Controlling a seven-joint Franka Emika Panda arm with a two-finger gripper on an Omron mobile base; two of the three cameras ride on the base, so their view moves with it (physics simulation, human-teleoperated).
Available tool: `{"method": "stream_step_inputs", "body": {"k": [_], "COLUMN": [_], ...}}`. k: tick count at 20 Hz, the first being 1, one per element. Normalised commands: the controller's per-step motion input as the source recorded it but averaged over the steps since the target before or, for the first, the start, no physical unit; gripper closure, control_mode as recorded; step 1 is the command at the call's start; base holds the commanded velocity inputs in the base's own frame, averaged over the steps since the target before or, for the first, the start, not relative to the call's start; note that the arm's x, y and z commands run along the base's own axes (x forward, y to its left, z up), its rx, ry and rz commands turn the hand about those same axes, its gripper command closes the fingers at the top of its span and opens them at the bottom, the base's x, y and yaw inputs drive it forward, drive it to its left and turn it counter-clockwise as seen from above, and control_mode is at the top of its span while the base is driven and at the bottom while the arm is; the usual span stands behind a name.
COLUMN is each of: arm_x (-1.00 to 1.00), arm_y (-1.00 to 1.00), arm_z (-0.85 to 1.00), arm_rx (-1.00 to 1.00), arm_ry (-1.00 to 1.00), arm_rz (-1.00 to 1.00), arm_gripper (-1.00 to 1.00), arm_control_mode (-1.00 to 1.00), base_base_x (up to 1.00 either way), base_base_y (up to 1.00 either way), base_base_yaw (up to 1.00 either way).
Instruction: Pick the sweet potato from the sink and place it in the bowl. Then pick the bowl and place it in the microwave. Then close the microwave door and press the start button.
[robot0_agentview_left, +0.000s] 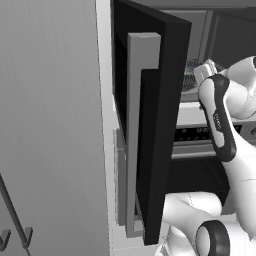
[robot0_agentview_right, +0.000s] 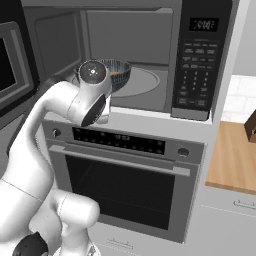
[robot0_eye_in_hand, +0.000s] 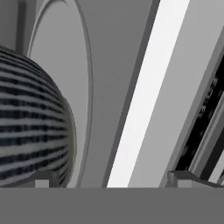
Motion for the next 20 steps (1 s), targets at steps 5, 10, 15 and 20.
{"method": "stream_step_inputs", "body": {"k": [5, 10, 15, 20], "arm_x": [-0.87, -0.40, -0.30, -0.23], "arm_y": [0.08, 0.08, -0.33, -0.41], "arm_z": [-0.01, -0.43, -0.20, -0.33], "arm_rx": [0.00, -0.15, -0.33, -0.32], "arm_ry": [0.00, 0.00, 0.00, 0.01], "arm_rz": [0.02, 0.02, 0.01, -0.07], "arm_gripper": [-1.00, -1.00, -1.00, -1.00], "arm_control_mode": [-1.00, -1.00, -1.00, -1.00], "base_base_x": [0.00, 0.00, 0.00, 0.00], "base_base_y": [0.00, 0.00, 0.00, 0.00], "base_base_yaw": [0.00, 0.00, 0.00, 0.00]}}
